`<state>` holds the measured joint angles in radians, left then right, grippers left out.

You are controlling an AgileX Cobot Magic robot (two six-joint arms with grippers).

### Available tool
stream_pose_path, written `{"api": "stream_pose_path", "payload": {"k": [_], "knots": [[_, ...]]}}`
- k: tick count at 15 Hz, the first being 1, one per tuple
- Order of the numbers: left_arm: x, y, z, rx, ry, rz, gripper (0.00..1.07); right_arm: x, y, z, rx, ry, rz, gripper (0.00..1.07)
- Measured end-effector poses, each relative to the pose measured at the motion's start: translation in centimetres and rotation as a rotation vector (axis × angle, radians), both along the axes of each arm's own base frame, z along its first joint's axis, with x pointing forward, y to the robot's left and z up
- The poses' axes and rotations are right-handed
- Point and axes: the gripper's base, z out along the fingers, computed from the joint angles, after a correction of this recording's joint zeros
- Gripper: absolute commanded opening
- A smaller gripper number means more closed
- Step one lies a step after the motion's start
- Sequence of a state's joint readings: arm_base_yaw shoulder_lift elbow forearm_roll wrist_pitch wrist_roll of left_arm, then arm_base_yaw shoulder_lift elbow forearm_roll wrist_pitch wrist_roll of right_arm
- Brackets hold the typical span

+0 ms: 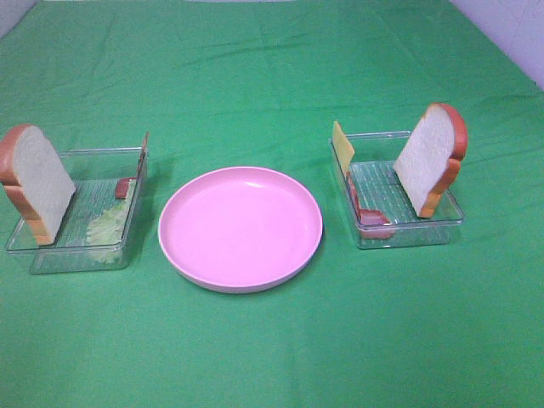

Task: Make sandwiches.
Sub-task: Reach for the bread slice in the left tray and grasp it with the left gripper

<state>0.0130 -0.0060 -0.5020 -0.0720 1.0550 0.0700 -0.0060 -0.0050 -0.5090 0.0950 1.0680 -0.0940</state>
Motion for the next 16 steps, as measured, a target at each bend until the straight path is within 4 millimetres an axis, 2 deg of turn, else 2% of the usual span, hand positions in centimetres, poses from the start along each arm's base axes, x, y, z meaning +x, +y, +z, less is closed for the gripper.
{"api": "stream_pose_path", "payload": {"k": [16], "knots": [[0.0,0.06,0.0,0.002,0.0,0.007,0.72,0.0,0.0,0.0,0.0,0.0,0.0,0.71]]}}
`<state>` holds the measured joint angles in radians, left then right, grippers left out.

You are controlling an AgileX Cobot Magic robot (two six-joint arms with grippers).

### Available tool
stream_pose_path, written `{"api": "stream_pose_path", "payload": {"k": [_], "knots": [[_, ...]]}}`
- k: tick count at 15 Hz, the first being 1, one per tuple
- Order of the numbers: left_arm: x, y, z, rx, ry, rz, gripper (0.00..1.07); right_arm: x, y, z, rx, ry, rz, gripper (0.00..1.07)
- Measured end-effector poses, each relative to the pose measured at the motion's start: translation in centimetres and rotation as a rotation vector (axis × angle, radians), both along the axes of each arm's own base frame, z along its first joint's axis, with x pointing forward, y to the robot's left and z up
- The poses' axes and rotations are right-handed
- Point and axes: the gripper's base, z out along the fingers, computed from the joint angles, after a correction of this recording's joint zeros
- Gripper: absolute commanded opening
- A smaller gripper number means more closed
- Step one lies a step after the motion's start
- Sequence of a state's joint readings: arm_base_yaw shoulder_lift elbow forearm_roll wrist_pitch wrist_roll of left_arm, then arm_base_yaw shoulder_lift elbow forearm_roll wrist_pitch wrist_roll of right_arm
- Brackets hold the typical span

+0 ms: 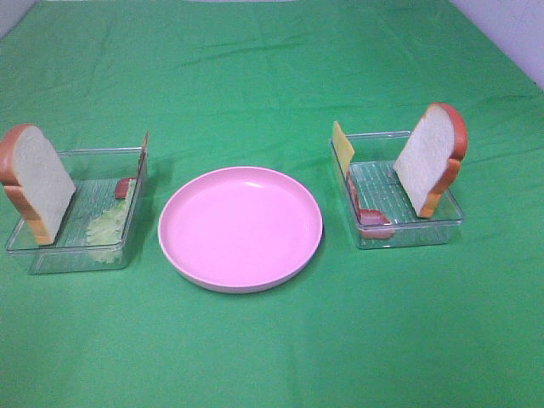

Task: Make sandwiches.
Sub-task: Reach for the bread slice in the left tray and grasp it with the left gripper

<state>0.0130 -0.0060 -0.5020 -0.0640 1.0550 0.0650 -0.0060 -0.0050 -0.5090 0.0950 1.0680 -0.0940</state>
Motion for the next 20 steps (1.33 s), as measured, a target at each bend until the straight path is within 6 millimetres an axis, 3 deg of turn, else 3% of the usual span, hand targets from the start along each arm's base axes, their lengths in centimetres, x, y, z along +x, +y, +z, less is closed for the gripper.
{"api": "stream_pose_path", "payload": {"k": [3,5,6,10,11,15,19,20], "knots": [[0.7,0.1,0.7,-0.003,0.021,0.016,0.72,0.0,0.0,0.0,0.0,0.0,0.0,0.71],[4.5,0.2,2.7,-0.058,0.067,0.05,0.72,0.0,0.0,0.0,0.0,0.0,0.0,0.71],[5.2,0.2,3.1,-0.068,0.074,0.056,0.72,0.0,0.0,0.0,0.0,0.0,0.0,0.71],[13.1,0.3,4.4,-0.088,0.302,0.076,0.72,0.0,0.0,0.0,0.0,0.0,0.0,0.71],[16.3,0.3,4.2,-0.091,0.395,0.079,0.72,0.0,0.0,0.0,0.0,0.0,0.0,0.71],[25.3,0.4,2.6,-0.079,0.61,0.08,0.72,0.0,0.0,0.0,0.0,0.0,0.0,0.71],[32.3,0.5,-0.3,-0.073,0.725,0.079,0.72,0.0,0.0,0.0,0.0,0.0,0.0,0.71],[33.1,0.5,-0.8,-0.069,0.736,0.076,0.72,0.0,0.0,0.0,0.0,0.0,0.0,0.71]]}}
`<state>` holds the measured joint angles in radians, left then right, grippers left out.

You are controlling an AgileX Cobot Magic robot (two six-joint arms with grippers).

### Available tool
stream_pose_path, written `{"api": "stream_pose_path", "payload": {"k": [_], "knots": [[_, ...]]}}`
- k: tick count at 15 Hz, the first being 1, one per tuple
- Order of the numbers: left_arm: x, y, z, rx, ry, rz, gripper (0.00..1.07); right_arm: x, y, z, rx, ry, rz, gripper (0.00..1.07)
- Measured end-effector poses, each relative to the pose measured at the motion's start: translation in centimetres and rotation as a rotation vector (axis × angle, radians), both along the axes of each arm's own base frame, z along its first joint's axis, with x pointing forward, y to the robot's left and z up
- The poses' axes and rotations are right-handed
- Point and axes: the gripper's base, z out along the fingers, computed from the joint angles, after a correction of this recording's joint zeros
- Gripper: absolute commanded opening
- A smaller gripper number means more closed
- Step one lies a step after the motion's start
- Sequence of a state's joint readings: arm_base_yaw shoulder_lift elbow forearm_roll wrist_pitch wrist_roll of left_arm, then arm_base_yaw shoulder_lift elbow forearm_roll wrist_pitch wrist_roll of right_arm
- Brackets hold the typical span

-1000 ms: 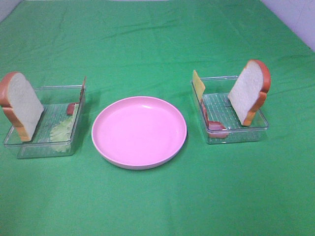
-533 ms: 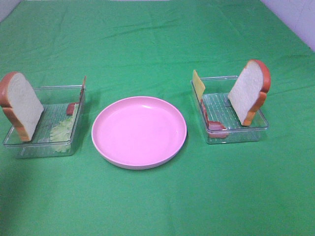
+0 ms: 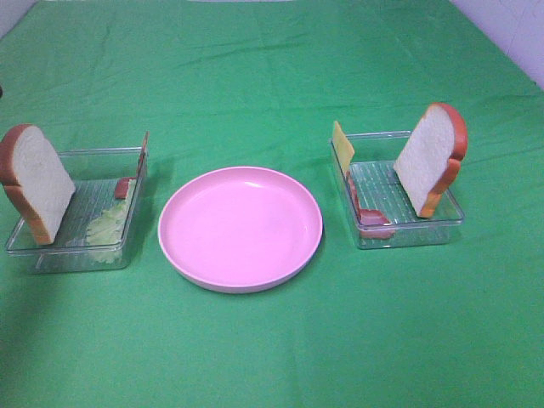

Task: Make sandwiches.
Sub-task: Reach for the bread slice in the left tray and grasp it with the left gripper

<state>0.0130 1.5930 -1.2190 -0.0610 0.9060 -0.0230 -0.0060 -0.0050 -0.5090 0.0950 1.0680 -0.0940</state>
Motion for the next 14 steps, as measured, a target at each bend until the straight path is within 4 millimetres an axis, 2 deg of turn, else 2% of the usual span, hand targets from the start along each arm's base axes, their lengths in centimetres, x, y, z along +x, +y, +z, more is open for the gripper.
{"api": "stream_pose_path", "payload": {"k": [2,3,6,10,13,14], "knots": [[2.6,0.0,-1.6,-0.001,0.03,-0.019,0.72,0.0,0.0,0.0,0.0,0.0,0.0,0.71],[4.6,-0.2,-3.7,-0.021,0.042,-0.021,0.72,0.0,0.0,0.0,0.0,0.0,0.0,0.71],[5.7,-0.5,-5.6,-0.051,0.044,-0.049,0.72,0.0,0.0,0.0,0.0,0.0,0.0,0.71],[6.5,-0.7,-6.5,-0.07,0.007,-0.061,0.71,0.0,0.0,0.0,0.0,0.0,0.0,0.71],[6.9,-0.6,-6.4,-0.063,-0.036,-0.058,0.59,0.0,0.0,0.0,0.0,0.0,0.0,0.71],[6.9,-0.6,-6.4,-0.063,-0.038,-0.057,0.58,0.0,0.0,0.0,0.0,0.0,0.0,0.71]]}}
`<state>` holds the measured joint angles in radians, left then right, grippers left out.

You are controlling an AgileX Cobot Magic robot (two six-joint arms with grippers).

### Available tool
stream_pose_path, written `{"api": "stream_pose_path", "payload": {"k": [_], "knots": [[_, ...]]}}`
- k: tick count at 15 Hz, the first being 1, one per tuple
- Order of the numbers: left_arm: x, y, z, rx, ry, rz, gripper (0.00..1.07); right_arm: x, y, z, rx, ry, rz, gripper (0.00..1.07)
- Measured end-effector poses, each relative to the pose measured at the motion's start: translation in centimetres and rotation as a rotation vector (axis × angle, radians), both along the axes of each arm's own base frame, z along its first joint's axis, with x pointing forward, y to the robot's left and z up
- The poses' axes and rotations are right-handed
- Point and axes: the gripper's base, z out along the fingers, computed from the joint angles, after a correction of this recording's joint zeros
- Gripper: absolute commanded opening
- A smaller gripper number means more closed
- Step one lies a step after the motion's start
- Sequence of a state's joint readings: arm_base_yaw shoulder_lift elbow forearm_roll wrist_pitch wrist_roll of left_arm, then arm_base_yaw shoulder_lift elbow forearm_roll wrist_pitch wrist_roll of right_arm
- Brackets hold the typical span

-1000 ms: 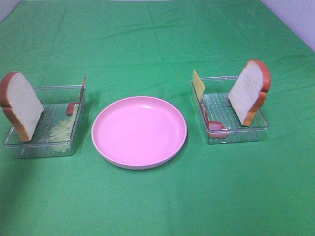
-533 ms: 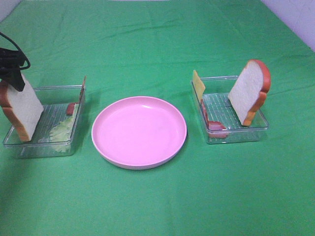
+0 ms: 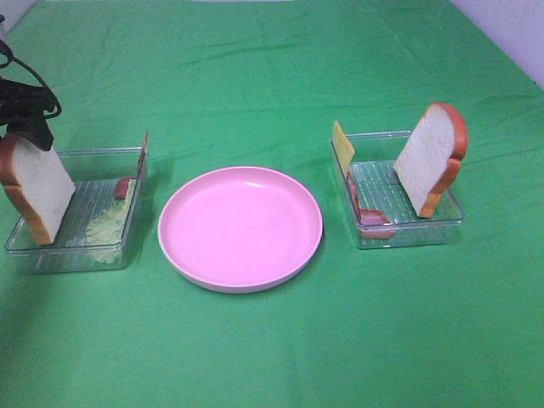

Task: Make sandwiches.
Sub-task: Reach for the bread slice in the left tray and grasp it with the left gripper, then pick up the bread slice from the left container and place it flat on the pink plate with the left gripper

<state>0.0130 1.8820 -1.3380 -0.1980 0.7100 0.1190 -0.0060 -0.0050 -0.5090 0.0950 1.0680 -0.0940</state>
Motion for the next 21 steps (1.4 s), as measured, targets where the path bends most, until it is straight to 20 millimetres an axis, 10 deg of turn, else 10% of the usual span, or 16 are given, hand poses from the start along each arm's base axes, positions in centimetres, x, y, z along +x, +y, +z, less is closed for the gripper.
{"api": "stream_pose_path", "payload": {"k": [6,11,16,21], "knots": [[0.2,0.0,-1.4,0.003,0.042,-0.012,0.53,0.0,0.0,0.0,0.0,0.0,0.0,0.71],[0.5,-0.1,-1.2,-0.006,0.02,-0.004,0.01,0.0,0.0,0.0,0.0,0.0,0.0,0.71],[0.4,-0.3,-1.0,-0.04,0.047,0.005,0.0,0.0,0.0,0.0,0.0,0.0,0.0,0.71],[-2.7,-1.1,6.3,-0.126,-0.022,-0.006,0.0,0.0,0.0,0.0,0.0,0.0,0.0,0.71]]}}
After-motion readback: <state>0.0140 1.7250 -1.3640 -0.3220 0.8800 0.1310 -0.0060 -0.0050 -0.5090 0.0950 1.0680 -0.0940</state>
